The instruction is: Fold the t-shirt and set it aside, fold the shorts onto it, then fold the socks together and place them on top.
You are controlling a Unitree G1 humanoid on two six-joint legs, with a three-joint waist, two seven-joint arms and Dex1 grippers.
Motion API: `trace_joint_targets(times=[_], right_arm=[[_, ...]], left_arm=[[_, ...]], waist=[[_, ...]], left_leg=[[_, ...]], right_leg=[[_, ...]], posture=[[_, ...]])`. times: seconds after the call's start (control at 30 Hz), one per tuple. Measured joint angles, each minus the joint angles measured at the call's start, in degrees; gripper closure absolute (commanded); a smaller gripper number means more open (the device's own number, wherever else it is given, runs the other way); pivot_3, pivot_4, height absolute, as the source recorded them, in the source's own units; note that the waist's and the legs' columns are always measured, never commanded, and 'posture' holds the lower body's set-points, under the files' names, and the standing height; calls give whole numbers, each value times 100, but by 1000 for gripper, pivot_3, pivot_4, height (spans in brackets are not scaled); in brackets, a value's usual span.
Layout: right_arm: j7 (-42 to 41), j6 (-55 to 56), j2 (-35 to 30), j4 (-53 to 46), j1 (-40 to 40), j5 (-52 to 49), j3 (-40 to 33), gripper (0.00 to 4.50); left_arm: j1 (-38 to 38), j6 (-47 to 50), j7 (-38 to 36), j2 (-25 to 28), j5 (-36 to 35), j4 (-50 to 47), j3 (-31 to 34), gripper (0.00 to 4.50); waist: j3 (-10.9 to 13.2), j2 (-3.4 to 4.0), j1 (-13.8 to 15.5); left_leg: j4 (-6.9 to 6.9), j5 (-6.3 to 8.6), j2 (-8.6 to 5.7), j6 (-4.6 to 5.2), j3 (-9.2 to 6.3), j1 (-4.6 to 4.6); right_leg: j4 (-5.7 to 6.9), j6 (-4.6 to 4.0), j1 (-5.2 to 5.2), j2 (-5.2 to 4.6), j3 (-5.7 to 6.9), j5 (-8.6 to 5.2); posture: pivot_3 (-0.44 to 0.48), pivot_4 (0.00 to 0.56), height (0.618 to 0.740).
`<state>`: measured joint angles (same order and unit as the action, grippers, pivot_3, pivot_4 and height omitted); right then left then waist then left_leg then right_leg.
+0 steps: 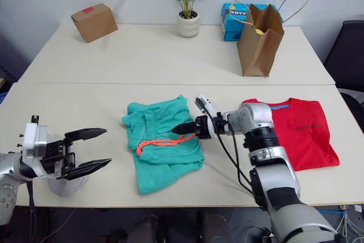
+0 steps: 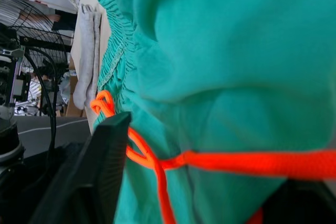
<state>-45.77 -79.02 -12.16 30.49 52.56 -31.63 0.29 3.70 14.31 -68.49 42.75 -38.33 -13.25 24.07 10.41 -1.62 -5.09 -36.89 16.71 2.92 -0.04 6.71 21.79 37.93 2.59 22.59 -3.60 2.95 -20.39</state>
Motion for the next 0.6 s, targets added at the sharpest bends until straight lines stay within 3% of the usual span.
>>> trace_joint_targets(times=[0.2, 0.37, 0.6], right_arm=[[78, -734, -480, -924, -364, -330, -60, 4454], [-197, -1298, -1713, -1820, -625, -1324, -201, 4454], [-726, -1324, -4430, -2796, -1000, -2770, -650, 4454]], left_arm=[[-184, -29, 140, -101, -1, -22, -111, 0], [-404, -72, 234, -282, 5, 16, -298, 0], [-705, -156, 160, -491, 48, 323, -705, 0]], waist=[[6, 11, 146], [18, 29, 220], [23, 37, 256]], left_leg=[[-13, 6, -11, 11, -7, 36], [-18, 12, -30, 31, -7, 53], [-14, 20, -21, 41, -5, 50]], right_leg=[[-13, 4, 13, -13, 4, 2], [-27, 17, 20, -32, 6, 9], [-41, 18, 18, -22, 10, 9]], posture=[[0, 150, 740], [0, 150, 740], [0, 150, 740]])
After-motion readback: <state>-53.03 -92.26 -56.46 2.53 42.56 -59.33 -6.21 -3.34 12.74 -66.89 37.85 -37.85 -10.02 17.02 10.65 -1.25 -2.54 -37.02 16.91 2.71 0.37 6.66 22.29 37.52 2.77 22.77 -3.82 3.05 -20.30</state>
